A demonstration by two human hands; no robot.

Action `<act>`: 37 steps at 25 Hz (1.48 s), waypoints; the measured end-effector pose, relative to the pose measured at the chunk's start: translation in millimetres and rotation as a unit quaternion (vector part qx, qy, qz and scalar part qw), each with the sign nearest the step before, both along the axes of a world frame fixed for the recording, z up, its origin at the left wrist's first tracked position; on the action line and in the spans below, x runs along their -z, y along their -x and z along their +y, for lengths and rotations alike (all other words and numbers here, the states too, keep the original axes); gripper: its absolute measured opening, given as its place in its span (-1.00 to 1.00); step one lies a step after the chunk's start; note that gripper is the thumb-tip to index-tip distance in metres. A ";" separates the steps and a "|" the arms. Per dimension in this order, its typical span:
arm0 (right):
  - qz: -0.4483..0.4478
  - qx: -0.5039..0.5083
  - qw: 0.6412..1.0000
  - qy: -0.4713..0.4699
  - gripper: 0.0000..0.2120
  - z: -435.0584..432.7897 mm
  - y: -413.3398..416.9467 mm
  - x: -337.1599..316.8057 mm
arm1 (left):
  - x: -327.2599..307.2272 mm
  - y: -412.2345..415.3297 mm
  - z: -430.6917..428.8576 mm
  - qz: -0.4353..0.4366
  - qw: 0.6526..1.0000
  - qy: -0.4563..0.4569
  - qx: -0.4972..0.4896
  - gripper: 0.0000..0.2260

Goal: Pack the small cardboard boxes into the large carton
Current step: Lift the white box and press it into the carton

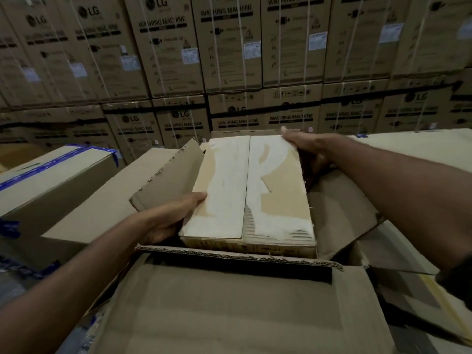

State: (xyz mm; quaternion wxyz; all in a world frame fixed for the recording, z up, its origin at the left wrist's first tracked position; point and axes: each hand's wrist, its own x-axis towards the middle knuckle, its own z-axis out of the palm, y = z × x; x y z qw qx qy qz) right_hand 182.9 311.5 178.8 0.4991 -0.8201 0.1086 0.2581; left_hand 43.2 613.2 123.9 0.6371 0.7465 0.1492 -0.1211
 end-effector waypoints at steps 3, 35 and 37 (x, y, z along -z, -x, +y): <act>-0.021 -0.011 0.999 0.044 -0.21 10.6 5.0 -9.6 | -10.0 -3.2 -6.2 0.004 0.996 -0.090 0.023 -0.74; -0.122 -0.192 0.871 0.435 -0.52 43.8 -30.1 83.1 | 41.3 -86.0 -7.2 -0.077 0.792 -0.521 0.309 -0.57; -0.111 -0.242 0.867 0.422 -0.44 57.6 -29.5 77.7 | 33.8 -70.5 -13.1 -0.134 0.768 -0.492 0.389 -0.46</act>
